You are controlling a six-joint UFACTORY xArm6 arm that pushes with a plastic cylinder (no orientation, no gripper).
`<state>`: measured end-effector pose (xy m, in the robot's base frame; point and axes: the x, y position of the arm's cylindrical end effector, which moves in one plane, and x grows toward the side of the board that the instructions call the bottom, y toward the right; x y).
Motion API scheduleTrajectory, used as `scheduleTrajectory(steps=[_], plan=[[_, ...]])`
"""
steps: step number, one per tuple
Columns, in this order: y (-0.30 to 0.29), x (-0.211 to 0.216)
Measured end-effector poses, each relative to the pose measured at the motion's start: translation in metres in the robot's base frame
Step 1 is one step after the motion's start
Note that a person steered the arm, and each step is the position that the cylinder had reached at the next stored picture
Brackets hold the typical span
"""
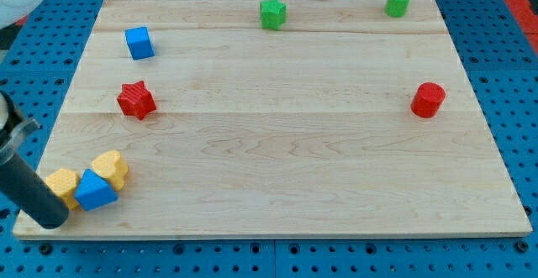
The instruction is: Push the red star to the top of yellow heart
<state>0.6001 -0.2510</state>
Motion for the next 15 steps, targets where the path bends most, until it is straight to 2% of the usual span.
scheduleTrajectory(steps=[2, 4, 5, 7, 8, 9, 10, 11, 12, 14, 15], plan=[[0.000, 0.002], [0.042, 0.018], [0.111, 0.018], [0.204, 0.012], [0.255, -0.006], [0.256, -0.055], [0.242, -0.125], [0.215, -0.187], [0.178, -0.229], [0.091, -0.229], [0.085, -0.218]])
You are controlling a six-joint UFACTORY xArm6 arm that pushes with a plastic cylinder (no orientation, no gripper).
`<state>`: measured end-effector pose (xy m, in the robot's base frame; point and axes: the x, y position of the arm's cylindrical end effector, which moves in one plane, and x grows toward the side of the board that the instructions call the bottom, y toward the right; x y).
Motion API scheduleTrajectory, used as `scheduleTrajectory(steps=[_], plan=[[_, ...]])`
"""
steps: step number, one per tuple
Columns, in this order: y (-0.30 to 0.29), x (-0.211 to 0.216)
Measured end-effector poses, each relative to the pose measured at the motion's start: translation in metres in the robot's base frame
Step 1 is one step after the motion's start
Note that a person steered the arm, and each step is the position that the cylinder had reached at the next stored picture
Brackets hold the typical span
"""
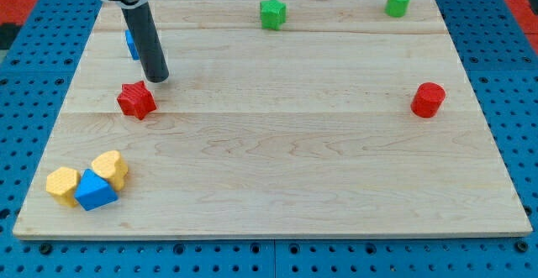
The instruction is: Push the red star to the top of yellow heart
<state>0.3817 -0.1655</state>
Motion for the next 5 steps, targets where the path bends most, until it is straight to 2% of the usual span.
scheduleTrajectory(steps=[5], plan=[[-0.043, 0.034]])
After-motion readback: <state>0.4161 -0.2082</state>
